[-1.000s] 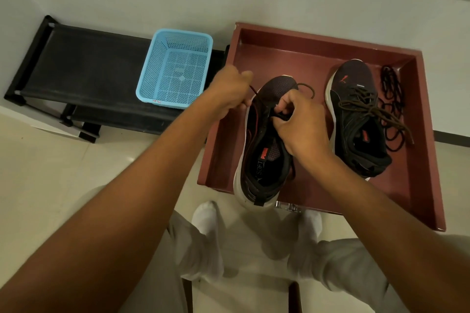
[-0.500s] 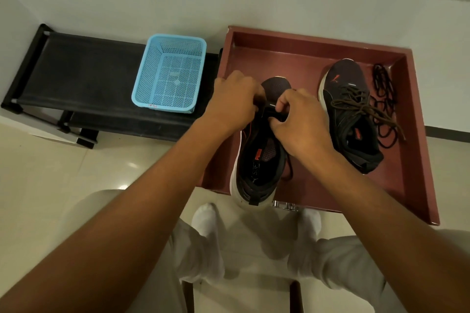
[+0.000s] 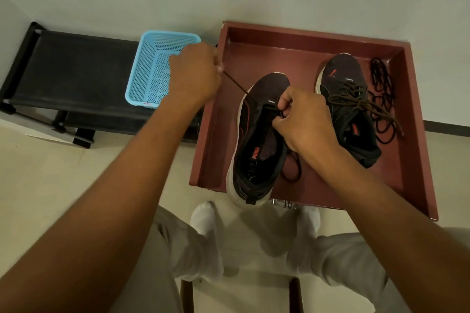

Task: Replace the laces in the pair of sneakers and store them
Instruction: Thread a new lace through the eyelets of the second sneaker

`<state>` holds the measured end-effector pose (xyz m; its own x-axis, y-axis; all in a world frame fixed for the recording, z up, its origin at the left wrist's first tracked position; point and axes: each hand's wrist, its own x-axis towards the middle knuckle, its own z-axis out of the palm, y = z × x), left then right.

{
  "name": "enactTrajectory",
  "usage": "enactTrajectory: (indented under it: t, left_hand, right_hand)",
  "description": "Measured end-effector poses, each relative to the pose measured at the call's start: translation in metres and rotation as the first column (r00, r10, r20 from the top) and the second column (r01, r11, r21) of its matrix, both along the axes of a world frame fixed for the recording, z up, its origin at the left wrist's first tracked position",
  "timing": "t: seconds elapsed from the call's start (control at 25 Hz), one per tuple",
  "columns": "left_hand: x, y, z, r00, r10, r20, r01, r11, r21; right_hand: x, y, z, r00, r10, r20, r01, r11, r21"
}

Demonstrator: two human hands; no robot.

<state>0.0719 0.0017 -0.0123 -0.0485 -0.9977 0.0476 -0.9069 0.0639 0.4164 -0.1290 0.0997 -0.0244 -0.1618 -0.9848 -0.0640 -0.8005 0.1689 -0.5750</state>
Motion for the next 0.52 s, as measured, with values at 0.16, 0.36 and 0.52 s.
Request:
enactTrajectory:
  t: [0.16, 0.36, 0.52]
  left_hand:
    - [0.032, -0.014, 0.003, 0.967, 0.233, 0.105, -0.231, 0.972, -0.031]
    - [-0.020, 0.019, -0.004, 0.950, -0.264, 0.167, 0.268, 0.963, -0.002]
    - [-0.047, 0.030, -0.021, 0.899, -0.402, 0.176, 0.397, 0.916, 0.062]
  right_hand:
    - [0.000, -0.001, -0.001, 1.000, -0.012, 0.023, 0.011, 1.000, 0.004]
    - [0.000, -0.002, 0.000, 1.000, -0.006, 0.022, 0.006, 1.000, 0.001]
    - [0.000, -0.003, -0.002, 1.000, 0.002, 0.026, -0.002, 1.000, -0.002]
